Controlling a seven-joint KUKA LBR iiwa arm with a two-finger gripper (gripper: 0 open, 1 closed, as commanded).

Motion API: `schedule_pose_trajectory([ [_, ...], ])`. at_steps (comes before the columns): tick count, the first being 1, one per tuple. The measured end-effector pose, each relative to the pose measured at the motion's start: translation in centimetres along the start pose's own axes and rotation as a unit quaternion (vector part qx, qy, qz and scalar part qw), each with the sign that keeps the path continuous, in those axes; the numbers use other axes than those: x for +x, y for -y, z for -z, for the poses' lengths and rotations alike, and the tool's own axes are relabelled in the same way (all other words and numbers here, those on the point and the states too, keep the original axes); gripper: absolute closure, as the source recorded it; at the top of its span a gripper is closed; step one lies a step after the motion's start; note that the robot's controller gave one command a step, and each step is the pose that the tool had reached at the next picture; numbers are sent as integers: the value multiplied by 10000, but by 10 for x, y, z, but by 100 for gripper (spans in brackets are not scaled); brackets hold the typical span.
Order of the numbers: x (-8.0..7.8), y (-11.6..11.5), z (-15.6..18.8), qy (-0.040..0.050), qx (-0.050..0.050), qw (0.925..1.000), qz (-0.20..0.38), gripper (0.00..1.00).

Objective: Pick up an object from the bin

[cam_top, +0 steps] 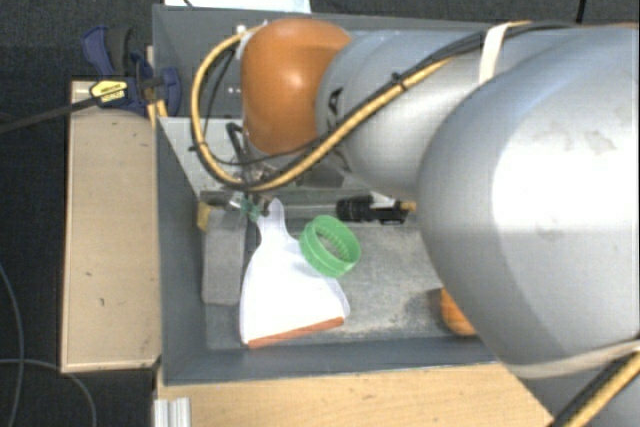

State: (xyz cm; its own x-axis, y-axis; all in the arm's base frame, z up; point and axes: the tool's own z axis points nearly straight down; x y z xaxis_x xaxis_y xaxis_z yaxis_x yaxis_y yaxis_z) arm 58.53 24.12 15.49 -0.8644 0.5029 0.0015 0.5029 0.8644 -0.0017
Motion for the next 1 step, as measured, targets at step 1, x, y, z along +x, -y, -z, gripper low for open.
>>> schedule_pose_trajectory([
  [1,-1,-1,17,21,-27,10000,5,100],
])
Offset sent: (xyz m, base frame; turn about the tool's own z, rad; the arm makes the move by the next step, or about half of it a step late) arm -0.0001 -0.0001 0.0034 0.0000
